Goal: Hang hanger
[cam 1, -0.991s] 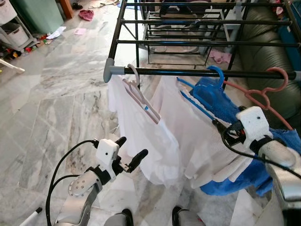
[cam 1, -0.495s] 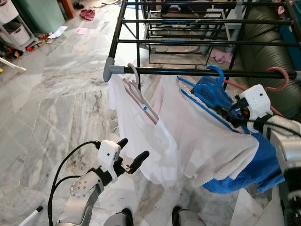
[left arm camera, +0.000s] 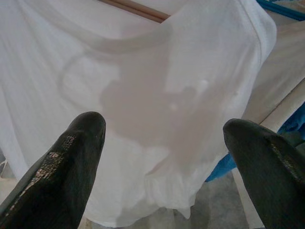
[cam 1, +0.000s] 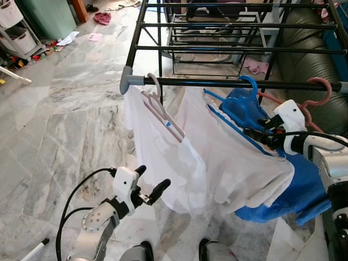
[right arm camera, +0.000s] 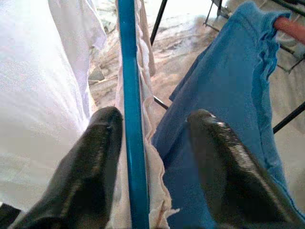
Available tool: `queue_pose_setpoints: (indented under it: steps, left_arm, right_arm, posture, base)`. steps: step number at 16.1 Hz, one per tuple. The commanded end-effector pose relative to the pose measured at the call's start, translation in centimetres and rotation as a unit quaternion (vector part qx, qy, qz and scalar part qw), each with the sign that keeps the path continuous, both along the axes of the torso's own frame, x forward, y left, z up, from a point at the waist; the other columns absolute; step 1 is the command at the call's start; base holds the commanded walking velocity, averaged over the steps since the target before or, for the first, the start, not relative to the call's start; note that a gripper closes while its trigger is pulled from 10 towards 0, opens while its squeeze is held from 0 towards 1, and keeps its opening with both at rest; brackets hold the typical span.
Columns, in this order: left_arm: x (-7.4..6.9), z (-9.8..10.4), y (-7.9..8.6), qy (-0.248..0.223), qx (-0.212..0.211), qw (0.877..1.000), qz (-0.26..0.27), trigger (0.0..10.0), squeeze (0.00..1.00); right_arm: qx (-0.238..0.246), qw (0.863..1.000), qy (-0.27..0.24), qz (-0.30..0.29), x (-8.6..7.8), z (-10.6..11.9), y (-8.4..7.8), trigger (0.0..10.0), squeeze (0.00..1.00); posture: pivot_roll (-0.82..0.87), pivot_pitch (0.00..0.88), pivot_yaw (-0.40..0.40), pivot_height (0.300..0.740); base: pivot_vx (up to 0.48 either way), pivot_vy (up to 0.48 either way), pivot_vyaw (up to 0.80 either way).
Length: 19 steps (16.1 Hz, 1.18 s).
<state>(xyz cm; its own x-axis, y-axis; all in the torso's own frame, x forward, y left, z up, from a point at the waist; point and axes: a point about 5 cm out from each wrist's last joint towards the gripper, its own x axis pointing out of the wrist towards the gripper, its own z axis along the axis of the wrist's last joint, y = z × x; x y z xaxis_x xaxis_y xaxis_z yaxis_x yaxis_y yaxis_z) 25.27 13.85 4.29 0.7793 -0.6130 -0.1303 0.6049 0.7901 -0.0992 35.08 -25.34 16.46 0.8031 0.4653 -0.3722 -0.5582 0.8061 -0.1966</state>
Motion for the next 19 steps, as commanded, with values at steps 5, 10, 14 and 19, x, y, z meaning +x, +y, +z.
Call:
queue_pose_setpoints:
  steps: [5,10,14,19]
  left_arm:
    - [-0.1,-0.7,0.5,0.008,0.015,1.0,-0.004,10.0,0.0]
    - [-0.1,-1.2,0.7,0.012,0.018,1.0,-0.005,10.0,0.0]
    - [-0.1,-1.6,0.8,0.016,0.021,1.0,-0.008,10.0,0.0]
    - [0.1,-1.8,1.0,0.012,0.025,1.0,-0.006,10.0,0.0]
  right_arm:
    - [-0.017,1.0,0.022,-0.001,0.3,-0.7,-0.1,0.0,0.0]
    - [-0.019,0.999,0.028,-0.016,0.5,-1.4,0.0,0.0,0.0]
    - [-0.008,0.999,0.017,-0.034,0.6,-1.4,-0.1,0.0,0.0]
    - [0.047,0.996,-0.048,-0.065,1.1,0.1,0.7,0.0,0.0]
  posture:
    - [-0.09,0.215,0.067,0.74]
    - [-0.09,0.198,0.071,0.74]
    - [-0.09,0.193,0.078,0.74]
    - [-0.09,0.184,0.08,0.74]
  base:
    - [0.0,0.0,0.0]
    - [0.0,0.0,0.0]
    - [0.0,0.0,0.0]
    - [0.0,0.0,0.0]
